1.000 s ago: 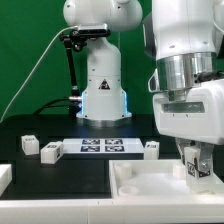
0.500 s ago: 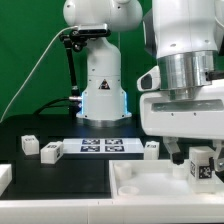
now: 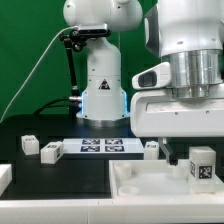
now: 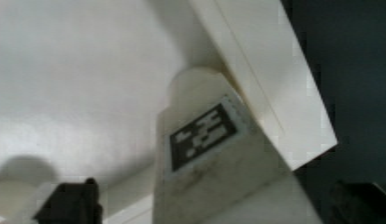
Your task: Assemble one leg
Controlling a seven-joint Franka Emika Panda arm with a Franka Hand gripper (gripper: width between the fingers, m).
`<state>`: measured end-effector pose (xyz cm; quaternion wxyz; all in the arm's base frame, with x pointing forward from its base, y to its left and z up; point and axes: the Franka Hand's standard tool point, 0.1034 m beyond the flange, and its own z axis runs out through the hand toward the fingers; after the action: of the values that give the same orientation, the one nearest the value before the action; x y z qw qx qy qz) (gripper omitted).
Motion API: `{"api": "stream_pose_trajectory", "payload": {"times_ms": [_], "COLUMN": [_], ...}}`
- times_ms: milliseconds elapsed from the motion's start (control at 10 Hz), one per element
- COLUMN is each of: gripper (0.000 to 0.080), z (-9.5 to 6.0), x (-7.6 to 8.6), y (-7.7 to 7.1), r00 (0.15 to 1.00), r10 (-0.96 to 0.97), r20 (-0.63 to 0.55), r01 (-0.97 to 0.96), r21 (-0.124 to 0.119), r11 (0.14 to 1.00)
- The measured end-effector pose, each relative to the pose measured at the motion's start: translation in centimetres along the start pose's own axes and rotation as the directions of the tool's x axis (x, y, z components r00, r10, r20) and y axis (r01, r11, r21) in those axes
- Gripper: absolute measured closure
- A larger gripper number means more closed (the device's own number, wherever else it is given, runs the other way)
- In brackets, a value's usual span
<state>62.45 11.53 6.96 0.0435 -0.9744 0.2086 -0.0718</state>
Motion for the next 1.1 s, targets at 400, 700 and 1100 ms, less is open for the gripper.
{"api": "stream_pose_trajectory", "payload": {"times_ms": [400,700,1100], "gripper": [0.0151,0.0404,0.0509], "z": [0.06,0.08,0.16], "x": [-0.13,-0.16,-0.26], "y": [-0.09,-0.08,-0.11], "r00": [0.913,0.902,0.968], "r10": [-0.407,-0.431,-0.249], "r20": [0.001,0.002,-0.011], "r01": [0.407,0.431,0.249], "r21": [-0.040,-0.039,-0.027], "r11": [0.913,0.902,0.968]}}
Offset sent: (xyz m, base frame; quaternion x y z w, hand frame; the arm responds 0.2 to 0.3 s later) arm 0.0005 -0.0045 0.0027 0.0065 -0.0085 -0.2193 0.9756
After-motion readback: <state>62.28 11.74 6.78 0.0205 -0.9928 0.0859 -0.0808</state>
